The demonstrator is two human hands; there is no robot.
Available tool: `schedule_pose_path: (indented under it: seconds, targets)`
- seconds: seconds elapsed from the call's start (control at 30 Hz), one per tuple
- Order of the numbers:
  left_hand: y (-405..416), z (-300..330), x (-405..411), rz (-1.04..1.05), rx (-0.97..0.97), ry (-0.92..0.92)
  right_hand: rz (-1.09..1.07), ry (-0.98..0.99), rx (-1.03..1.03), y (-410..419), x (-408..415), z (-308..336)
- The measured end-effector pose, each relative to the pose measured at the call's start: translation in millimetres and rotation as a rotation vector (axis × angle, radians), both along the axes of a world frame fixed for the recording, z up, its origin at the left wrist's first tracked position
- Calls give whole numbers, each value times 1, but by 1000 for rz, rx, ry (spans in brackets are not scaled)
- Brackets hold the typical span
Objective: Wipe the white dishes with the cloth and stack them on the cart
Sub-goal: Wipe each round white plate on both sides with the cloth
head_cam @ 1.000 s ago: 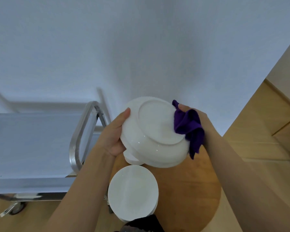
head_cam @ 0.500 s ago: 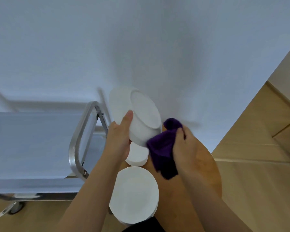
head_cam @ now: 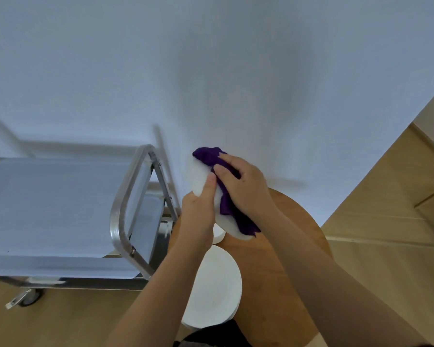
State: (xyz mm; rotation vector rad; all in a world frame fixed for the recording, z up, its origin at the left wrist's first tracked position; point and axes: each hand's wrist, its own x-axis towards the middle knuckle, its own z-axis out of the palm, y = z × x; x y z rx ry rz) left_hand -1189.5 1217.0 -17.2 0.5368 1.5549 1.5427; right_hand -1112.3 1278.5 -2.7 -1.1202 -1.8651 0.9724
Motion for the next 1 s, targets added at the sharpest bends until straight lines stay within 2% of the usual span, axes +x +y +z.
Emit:
schedule_pose_path:
  seconds: [0.07, 0.13, 0.23, 0.4, 0.73, 0.87, 0.93, 1.0]
  targets:
    - [0, -3, -2, 68, -78, -70, 3, -70, 162, -12, 0, -6]
    - [0, -6, -4, 116, -60, -181, -45, -142, 333, -26, -1, -14]
    - [-4, -7, -8, 103, -28, -276, -125, -142, 525, -40, -1, -31]
    - [-13, -12, -16, 68, -32, -387, -89, -176, 555, -44, 22, -51]
    - [-27, -16, -36, -200, 34, -257, -257, -141, 87, -10, 39, -69]
    - [-39, -14, -54, -264, 90, -179, -422, 13, -457, 6, 51, -72]
    - [-46, -7, -58, -353, 122, 2, -496, 225, -672, 4, 55, -69]
    - [-50, -9, -55, -469, 67, 380, -494, 423, -861, -3, 52, -63]
